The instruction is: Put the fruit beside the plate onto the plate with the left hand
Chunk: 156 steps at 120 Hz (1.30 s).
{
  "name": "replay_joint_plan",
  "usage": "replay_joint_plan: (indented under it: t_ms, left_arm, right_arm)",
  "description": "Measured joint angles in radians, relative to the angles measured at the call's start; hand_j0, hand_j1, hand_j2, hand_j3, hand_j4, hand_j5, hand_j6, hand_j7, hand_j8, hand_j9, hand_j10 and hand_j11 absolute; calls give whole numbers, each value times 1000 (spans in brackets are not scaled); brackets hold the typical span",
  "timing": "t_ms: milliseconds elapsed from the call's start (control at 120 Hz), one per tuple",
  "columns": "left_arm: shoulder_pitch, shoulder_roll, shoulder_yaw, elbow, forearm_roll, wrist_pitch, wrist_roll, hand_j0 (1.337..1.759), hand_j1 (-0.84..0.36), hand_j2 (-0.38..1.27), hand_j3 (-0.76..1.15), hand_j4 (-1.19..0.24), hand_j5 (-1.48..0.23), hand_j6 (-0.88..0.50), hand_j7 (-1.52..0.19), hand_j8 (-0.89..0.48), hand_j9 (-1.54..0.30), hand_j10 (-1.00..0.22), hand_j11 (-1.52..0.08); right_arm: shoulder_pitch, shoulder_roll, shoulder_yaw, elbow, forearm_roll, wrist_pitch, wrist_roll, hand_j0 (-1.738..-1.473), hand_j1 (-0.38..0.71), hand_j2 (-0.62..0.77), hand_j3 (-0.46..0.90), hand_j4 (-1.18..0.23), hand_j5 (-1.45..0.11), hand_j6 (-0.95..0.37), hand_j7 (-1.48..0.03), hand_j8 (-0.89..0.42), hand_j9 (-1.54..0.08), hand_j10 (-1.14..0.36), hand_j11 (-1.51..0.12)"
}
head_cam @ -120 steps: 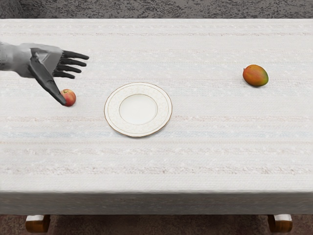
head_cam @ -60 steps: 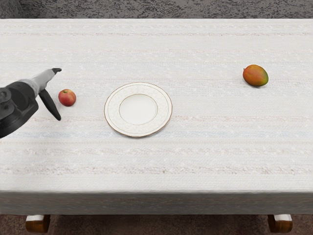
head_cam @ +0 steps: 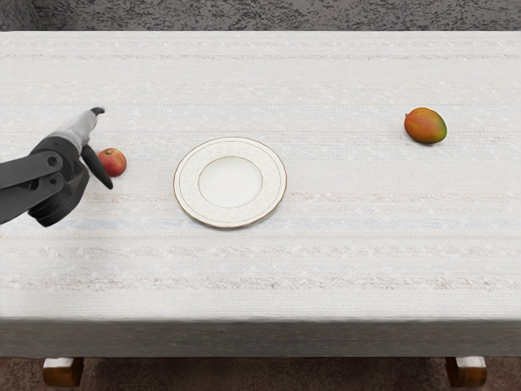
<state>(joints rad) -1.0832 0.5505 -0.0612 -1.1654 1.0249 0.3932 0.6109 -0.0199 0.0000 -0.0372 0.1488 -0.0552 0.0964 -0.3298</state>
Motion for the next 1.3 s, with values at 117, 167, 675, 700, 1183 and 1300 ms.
replay_joint_plan:
  t_ms: [117,167,675,700,1183,1300]
  left_arm:
    - [5,-33,21,41,0,1,0,1658,192,29,0,-136,-173,-138,-173,-137,-172,-136,-172]
    - [3,-35,32,50,0,1,0,1658,175,32,0,-150,-191,-152,-191,-152,-191,-150,-191]
    - [-5,-98,75,133,54,3,0,1658,82,48,0,-227,-292,-229,-292,-229,-291,-227,-291]
    - [-5,-98,76,137,55,3,0,1658,80,49,0,-230,-295,-231,-295,-231,-295,-230,-294]
    - [-4,-126,75,144,35,-5,0,1658,16,59,0,-282,-364,-284,-363,-283,-363,-282,-363]
    - [-4,-125,75,143,28,-7,0,1658,12,60,0,-286,-369,-287,-368,-287,-368,-286,-368]
  right_arm:
    - [0,0,0,0,0,0,0,-1658,-349,0,0,0,0,0,0,0,0,0,0]
    - [0,0,0,0,0,0,0,-1658,-349,0,0,0,0,0,0,0,0,0,0]
    - [0,0,0,0,0,0,0,-1658,-349,0,0,0,0,0,0,0,0,0,0]
    - [0,0,0,0,0,0,0,-1658,-349,0,0,0,0,0,0,0,0,0,0]
    - [0,0,0,0,0,-1,0,-1658,-349,0,0,0,0,0,0,0,0,0,0]
    - [0,0,0,0,0,-1,0,-1658,-349,0,0,0,0,0,0,0,0,0,0]
